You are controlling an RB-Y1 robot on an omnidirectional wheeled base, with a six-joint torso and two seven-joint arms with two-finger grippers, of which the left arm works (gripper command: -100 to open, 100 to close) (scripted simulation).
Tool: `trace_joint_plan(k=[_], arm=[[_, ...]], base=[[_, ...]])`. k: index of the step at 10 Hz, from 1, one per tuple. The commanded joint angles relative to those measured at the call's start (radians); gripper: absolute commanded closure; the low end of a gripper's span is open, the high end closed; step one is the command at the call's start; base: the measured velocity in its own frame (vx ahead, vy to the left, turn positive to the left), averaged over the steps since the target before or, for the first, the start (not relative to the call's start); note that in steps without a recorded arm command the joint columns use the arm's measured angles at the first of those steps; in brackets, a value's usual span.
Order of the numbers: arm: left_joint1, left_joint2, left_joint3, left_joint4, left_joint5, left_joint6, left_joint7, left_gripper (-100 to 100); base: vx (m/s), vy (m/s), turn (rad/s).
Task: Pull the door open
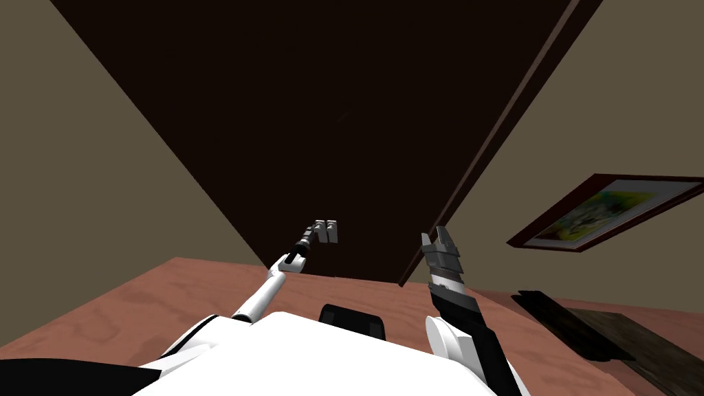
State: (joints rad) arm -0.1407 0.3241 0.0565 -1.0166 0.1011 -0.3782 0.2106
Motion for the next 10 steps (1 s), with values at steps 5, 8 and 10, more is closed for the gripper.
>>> trace_joint_plan(k=[5,8,10], arm=[[0.026,0.024,0.021,0.010,0.005,0.005,0.002,-100],[0.038,0.031,0.017,0.002,0.005,0.004,0.008,-100],[0.037,0.022,-0.005,-0.014,0.002,0.002,0.015,-100]], base=[[-0.072,0.043,0.080],[-0.195,0.029,0.015],[-0.191,-0.056,-0.046]])
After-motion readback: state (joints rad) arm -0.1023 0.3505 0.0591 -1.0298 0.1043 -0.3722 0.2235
